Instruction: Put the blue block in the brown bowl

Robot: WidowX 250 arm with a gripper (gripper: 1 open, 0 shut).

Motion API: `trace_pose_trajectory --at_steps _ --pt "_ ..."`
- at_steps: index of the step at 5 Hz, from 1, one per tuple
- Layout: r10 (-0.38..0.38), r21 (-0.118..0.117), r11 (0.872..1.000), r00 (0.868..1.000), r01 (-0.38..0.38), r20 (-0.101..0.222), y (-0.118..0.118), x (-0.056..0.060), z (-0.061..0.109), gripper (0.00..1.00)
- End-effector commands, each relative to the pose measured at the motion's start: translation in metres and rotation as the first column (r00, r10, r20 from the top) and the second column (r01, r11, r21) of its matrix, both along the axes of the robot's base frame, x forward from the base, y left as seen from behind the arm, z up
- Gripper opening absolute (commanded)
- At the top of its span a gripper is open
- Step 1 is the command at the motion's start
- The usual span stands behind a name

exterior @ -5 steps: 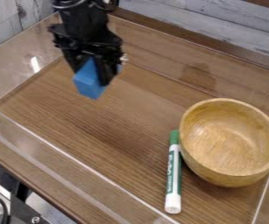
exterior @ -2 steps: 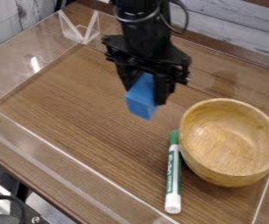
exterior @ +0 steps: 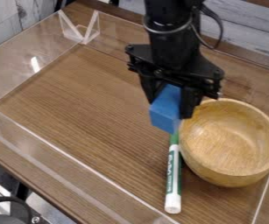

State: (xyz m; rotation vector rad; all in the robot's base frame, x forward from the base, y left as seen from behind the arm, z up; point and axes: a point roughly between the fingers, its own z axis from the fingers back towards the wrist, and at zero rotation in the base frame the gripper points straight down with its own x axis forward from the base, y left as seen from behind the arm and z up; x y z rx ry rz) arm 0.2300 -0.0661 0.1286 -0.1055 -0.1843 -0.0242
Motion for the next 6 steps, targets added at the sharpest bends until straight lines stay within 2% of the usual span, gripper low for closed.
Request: trace_pose_trajectory --at_steps 1,4,5,6 --pt "0.002 -0.019 1.000 0.997 -0.001 0.071 -0.012 0.007 0.017 0.00" --pt "-0.007 -0.023 1.000 0.996 0.009 0.091 -0.067 0.008 0.008 0.00" --pt "-0.011 -0.024 1.000 0.995 0.014 0.098 -0.078 0.010 0.001 0.00" --pt "-0.008 -0.027 1.000 0.995 0.011 0.103 -0.078 0.012 -0.008 0.00"
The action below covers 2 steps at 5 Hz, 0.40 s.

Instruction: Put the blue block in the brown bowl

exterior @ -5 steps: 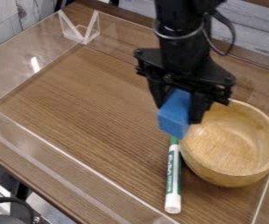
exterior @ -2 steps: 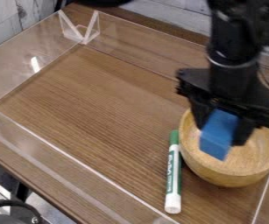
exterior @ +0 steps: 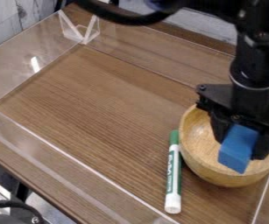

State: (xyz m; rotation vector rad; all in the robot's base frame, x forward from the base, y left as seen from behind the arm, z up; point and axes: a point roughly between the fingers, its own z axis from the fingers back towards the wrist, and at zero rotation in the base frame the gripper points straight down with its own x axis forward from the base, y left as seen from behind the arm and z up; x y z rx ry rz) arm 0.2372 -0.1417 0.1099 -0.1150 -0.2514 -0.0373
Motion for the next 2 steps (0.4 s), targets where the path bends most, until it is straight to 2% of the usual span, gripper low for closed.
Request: trace_pose_trajectory --at_steps 1,2 --pt "0.007 -0.018 1.000 0.999 -0.007 0.032 0.0012 0.0055 0.0043 0.00" --pt "0.014 -0.018 1.000 0.999 -0.014 0.031 0.0043 0.0058 -0.0004 0.00"
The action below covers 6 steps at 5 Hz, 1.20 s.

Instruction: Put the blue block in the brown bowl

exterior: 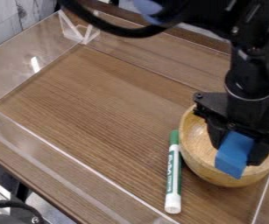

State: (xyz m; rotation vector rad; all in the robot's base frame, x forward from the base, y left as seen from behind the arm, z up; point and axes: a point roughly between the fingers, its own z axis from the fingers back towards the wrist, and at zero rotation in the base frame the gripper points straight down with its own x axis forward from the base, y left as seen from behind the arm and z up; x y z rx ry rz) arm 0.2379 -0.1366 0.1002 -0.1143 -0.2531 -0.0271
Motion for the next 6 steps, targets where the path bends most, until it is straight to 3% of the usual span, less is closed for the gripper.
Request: trace_pose_trajectory --at_steps 1,4,5,6 --pt "0.013 -0.024 1.000 0.999 -0.012 0.033 0.002 0.007 0.006 0.00" --pt "0.043 -0.047 0.998 0.998 -0.041 0.040 0.009 0.015 -0.008 0.00" --pt "0.046 -0.048 0.998 0.998 -0.044 0.037 0.009 0.015 -0.009 1.00" --pt "0.049 -0.048 0.998 0.998 -0.048 0.028 0.009 0.014 -0.010 1.00"
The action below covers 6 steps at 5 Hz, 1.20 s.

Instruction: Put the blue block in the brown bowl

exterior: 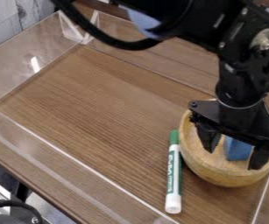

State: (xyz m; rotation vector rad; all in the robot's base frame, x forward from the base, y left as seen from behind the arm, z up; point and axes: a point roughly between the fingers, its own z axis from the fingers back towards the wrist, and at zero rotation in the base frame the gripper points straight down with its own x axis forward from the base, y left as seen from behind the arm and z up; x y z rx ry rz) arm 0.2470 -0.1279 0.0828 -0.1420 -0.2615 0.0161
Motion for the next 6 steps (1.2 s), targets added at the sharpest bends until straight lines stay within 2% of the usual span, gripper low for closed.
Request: trace_pose_trajectory --at_steps 1,6 --pt "0.014 -0.011 1.000 1.000 -0.014 0.008 0.0017 0.0040 0.0095 1.00" --pt "0.016 0.024 1.000 0.999 -0.015 -0.042 0.0098 0.0027 0.0190 1.00"
